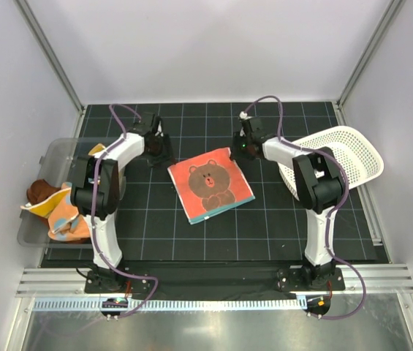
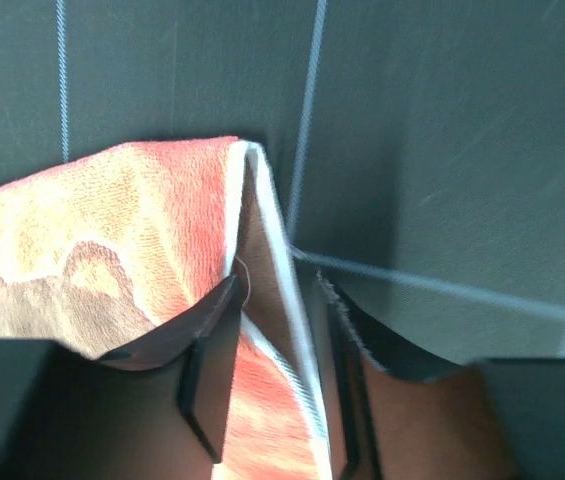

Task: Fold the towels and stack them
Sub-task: Fold the towel

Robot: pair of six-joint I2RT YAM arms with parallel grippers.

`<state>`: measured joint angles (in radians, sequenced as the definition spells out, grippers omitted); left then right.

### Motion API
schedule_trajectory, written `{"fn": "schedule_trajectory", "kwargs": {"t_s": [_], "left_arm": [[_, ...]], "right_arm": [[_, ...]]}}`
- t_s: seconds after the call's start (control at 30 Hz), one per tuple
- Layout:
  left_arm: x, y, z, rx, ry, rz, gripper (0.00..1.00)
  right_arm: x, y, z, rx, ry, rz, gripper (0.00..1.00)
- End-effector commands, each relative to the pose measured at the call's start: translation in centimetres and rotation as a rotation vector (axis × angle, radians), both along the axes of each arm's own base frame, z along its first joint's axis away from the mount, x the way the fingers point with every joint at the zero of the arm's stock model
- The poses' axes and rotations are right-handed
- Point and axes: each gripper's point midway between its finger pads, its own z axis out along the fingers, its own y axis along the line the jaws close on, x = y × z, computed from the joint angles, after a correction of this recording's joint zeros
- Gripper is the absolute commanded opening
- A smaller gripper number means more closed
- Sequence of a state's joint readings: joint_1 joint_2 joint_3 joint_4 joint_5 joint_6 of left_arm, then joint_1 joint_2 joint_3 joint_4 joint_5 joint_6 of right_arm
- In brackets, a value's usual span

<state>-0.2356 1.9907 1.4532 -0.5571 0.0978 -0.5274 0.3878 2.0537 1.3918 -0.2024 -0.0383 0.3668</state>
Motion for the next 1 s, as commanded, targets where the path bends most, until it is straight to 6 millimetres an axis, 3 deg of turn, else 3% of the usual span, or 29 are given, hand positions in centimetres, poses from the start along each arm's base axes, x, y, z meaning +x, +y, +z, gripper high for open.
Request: {"fn": "schedule_trajectory", "kwargs": {"t_s": [0.0, 0.1, 0.13, 0.17, 0.2, 0.23, 0.37, 0.7, 0.97], "left_arm": [[0.0, -1.5, 2.8, -0.063, -0.091, -0.156, 0.57], [-0.4, -1.5, 2.4, -0.045, -0.078, -0.217, 0.58], [-0.9, -1.3, 1.7, -0.031, -0.051, -0.238, 0.59], [-1.0, -1.2, 1.5, -0.027, -0.043, -0.242, 0.59], [-1.0, -1.2, 1.3, -0.024, -0.039, -0.249, 0.59], [-1.0, -1.1, 1.1, -0.021, -0.034, -0.251, 0.58], [-0.7, -0.8, 0.0, -0.007, -0.016, -0.266, 0.58], [-0.4, -1.0, -0.6, -0.052, -0.017, -0.319, 0.57], [0.3, -0.9, -0.4, -0.081, -0.02, -0.345, 0.52]], "right_arm": [[2.5, -0.6, 3.7, 0.066, -0.066, 0.141, 0.44], [2.8, 0.6, 4.6, 0.137, -0.078, 0.287, 0.51], [2.4, 0.9, 3.8, 0.168, -0.043, 0.326, 0.52], [3.2, 1.3, 4.7, 0.179, -0.061, 0.35, 0.53], [3.4, 1.4, 4.6, 0.173, -0.063, 0.379, 0.53], [3.0, 1.4, 3.2, 0.177, -0.019, 0.4, 0.54], [4.1, 2.1, 3.1, 0.197, -0.024, 0.466, 0.53], [4.0, 2.7, 1.3, 0.327, 0.023, 0.581, 0.47], [4.4, 2.3, 1.2, 0.327, 0.021, 0.579, 0.31]]}}
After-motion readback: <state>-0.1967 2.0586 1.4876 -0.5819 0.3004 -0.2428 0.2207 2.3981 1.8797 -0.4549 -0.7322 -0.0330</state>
